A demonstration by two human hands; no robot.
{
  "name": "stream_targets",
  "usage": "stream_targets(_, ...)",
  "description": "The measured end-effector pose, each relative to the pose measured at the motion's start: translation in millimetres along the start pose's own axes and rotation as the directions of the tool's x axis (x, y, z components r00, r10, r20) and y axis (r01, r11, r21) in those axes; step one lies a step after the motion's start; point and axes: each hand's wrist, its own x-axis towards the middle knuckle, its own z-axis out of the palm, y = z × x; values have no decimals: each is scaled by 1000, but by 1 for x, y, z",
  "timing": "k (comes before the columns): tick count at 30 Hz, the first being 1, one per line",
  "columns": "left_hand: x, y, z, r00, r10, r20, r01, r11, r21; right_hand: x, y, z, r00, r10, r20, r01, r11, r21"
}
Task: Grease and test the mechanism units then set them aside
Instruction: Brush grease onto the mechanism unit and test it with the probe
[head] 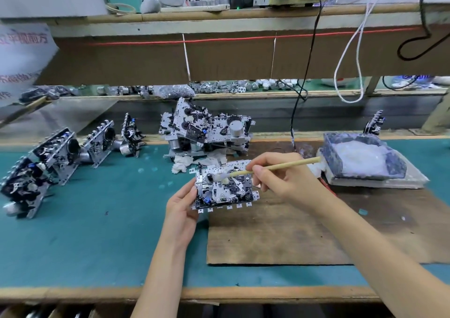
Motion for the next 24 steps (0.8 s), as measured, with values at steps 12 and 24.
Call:
stream_targets(12, 2, 0, 0, 999, 17, 31, -16, 999, -39, 3, -2, 2, 1000, 24, -3, -24, 1000, -11)
stream_targets(24, 3, -1, -1, 999, 18, 29, -17, 999, -28, 1, 0, 1, 996, -53, -67, 53, 999, 7)
